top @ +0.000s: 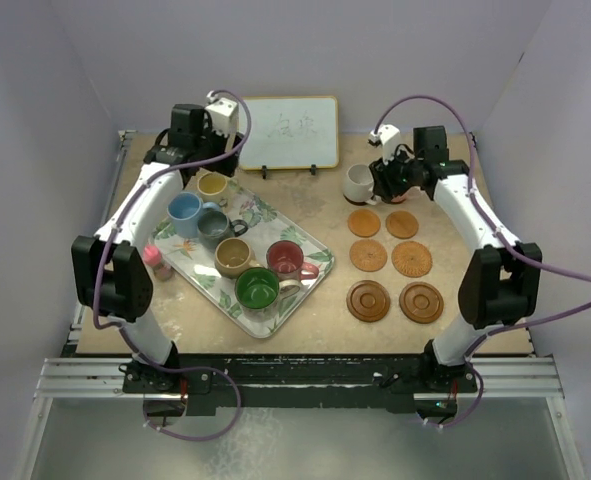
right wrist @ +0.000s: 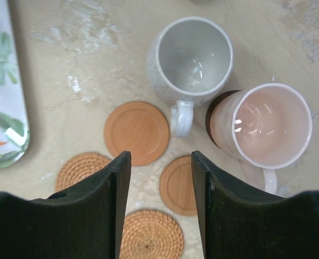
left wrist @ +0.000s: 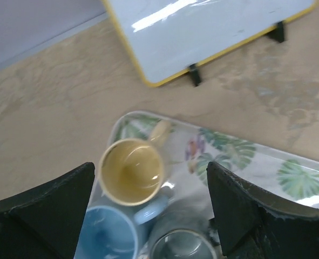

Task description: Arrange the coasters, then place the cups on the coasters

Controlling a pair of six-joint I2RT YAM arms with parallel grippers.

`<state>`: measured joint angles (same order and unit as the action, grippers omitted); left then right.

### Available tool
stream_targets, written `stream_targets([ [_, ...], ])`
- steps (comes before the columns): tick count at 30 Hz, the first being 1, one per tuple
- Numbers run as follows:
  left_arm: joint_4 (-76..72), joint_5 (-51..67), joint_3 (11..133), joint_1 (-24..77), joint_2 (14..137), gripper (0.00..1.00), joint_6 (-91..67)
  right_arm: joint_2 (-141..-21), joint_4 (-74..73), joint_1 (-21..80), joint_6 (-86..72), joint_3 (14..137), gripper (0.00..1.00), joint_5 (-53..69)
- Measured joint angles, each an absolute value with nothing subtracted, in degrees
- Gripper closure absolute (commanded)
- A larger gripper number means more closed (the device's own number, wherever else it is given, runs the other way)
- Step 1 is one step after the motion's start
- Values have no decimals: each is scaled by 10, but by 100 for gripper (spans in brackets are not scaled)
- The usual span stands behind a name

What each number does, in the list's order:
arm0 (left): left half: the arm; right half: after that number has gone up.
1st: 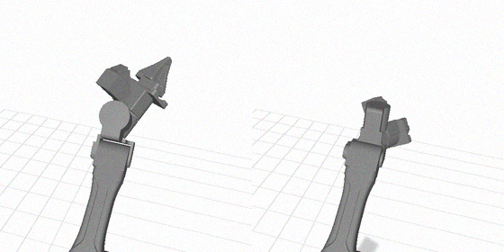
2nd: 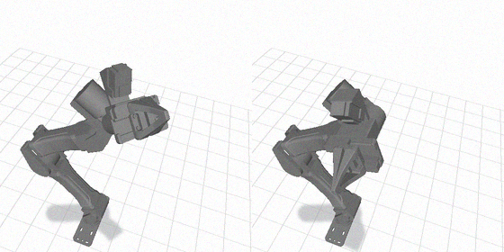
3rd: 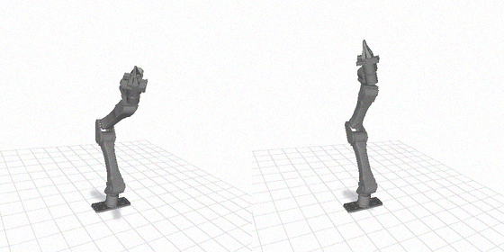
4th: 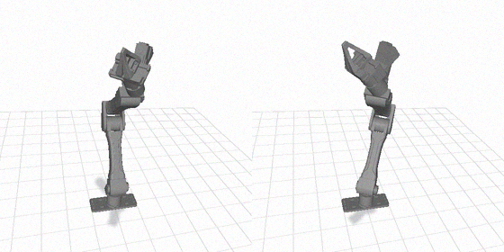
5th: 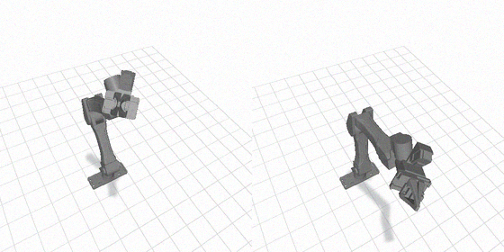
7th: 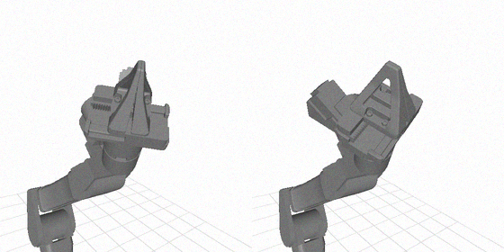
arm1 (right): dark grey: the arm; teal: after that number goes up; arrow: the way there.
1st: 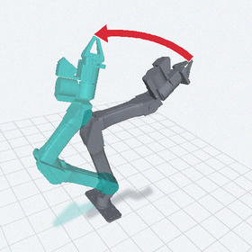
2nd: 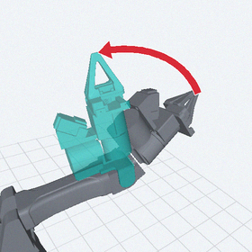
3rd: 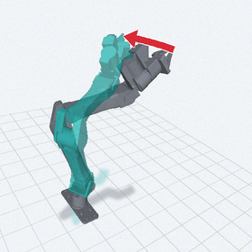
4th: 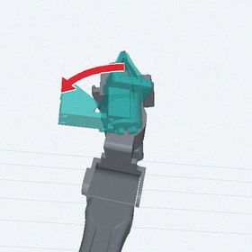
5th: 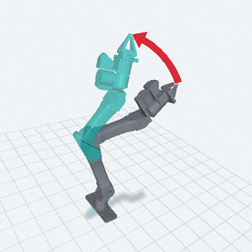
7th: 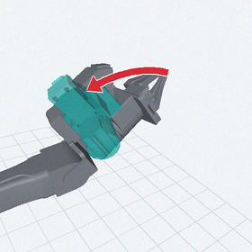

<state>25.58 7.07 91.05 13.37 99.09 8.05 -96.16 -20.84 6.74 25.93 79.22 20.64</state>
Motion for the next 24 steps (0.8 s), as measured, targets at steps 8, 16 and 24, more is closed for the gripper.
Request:
stream_targets([
  [8,324,-27,924,68,1023,24,72,-941,-379,67,276,865,49,232],
  [16,382,-35,977,52,1115,35,66,-891,-449,67,276,826,51,238],
  [24,407,-34,1022,51,1188,52,67,-849,-459,67,275,798,54,242],
])
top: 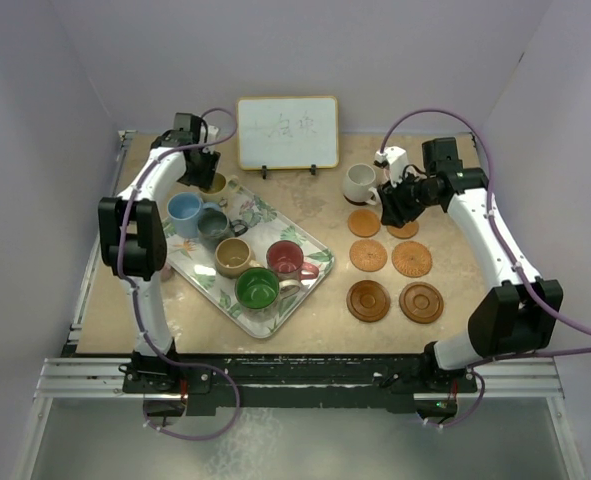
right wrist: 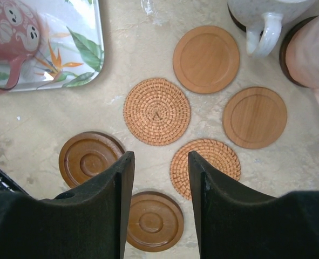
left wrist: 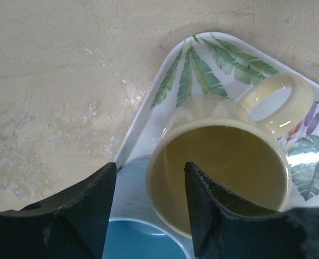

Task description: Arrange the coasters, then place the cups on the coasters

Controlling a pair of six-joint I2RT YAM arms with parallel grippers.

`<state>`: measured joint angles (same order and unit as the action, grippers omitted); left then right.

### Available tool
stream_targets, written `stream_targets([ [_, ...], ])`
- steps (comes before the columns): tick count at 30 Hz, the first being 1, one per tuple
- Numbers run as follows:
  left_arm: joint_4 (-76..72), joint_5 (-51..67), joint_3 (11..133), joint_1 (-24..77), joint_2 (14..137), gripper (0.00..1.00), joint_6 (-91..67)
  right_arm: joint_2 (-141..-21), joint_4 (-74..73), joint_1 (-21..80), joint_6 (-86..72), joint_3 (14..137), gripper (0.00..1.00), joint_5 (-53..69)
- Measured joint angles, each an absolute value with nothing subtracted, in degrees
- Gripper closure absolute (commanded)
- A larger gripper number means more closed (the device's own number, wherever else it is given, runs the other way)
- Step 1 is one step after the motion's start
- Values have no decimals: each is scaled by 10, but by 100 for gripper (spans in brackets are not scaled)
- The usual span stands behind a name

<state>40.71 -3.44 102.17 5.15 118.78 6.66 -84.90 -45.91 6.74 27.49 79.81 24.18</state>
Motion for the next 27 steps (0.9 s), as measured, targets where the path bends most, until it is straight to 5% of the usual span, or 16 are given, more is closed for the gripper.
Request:
stream_targets([
  [16,407,-14,1041,49,1225,96,65,-838,-464,67,273,776,55,242],
  [27,399,51,1053,49,1221,97,92,-838,-464,67,273,781,55,253],
])
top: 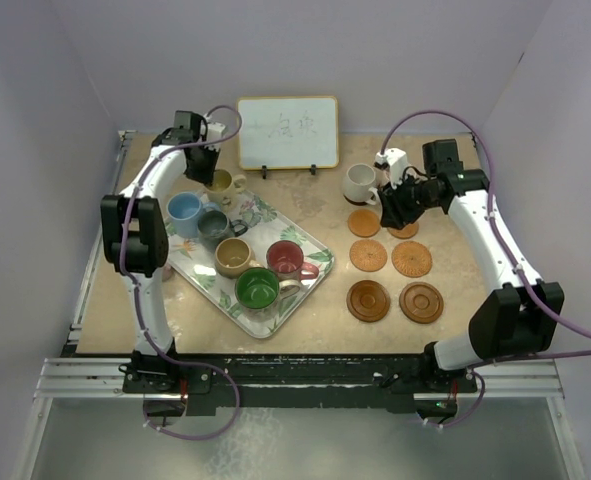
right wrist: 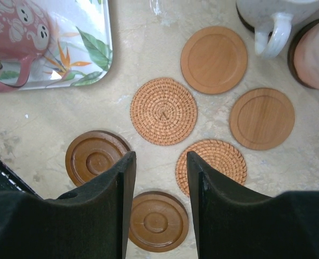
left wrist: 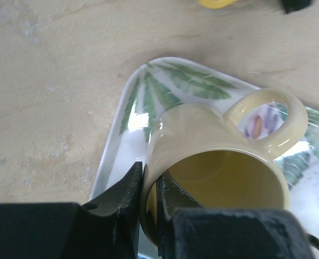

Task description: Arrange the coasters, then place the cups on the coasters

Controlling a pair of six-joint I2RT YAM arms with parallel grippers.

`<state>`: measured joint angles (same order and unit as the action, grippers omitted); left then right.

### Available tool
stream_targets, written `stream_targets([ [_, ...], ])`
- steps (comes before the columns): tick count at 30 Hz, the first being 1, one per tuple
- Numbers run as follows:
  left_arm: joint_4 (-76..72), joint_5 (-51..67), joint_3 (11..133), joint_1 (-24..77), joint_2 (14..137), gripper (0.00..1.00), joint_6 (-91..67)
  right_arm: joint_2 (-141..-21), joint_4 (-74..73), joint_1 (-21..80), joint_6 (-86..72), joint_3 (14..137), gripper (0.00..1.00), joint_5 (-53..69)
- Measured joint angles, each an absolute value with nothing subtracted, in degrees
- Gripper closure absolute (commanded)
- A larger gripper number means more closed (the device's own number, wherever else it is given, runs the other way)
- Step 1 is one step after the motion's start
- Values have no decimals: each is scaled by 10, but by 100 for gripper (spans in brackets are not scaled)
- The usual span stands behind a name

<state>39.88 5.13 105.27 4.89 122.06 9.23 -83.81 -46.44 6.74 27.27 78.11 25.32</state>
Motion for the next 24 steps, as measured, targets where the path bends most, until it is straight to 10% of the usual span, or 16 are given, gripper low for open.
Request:
stream_targets([
  [24,414,332,1118,234,1092,97,90,-832,-314,167,218,835,25,376],
])
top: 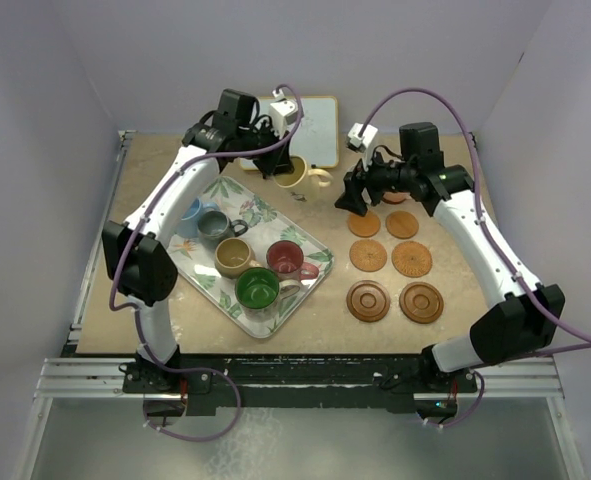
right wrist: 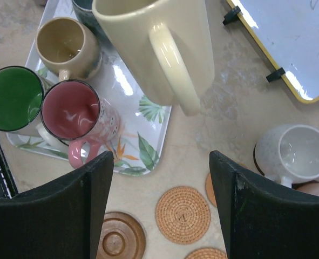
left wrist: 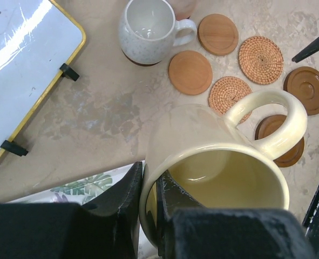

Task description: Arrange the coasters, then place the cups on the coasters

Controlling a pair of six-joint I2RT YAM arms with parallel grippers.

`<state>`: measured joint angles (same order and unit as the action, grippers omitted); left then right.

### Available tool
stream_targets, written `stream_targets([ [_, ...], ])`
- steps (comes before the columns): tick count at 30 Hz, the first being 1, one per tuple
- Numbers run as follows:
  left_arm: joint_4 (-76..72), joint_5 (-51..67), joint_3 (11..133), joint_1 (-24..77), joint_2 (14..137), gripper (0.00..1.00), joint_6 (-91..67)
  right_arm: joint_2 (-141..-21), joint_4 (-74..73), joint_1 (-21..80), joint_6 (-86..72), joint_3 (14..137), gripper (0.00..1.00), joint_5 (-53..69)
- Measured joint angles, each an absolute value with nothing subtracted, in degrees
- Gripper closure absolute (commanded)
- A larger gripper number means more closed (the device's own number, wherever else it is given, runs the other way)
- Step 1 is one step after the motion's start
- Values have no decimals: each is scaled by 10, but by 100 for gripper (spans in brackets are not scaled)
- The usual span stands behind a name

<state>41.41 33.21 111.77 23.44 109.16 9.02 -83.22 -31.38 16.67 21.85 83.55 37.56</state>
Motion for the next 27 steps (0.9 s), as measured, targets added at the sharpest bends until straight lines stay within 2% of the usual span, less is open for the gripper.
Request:
stream_targets([
  [4,412,333,1118,244,1092,97,80,-833,-299,177,214,836,27,377],
  [17,413,337,1115,276,1092,97,78,-861,-297,211,232,856,45,367],
  [27,418,328,1097,296,1084,97,86,-867,-303,226,248,856,69,352],
])
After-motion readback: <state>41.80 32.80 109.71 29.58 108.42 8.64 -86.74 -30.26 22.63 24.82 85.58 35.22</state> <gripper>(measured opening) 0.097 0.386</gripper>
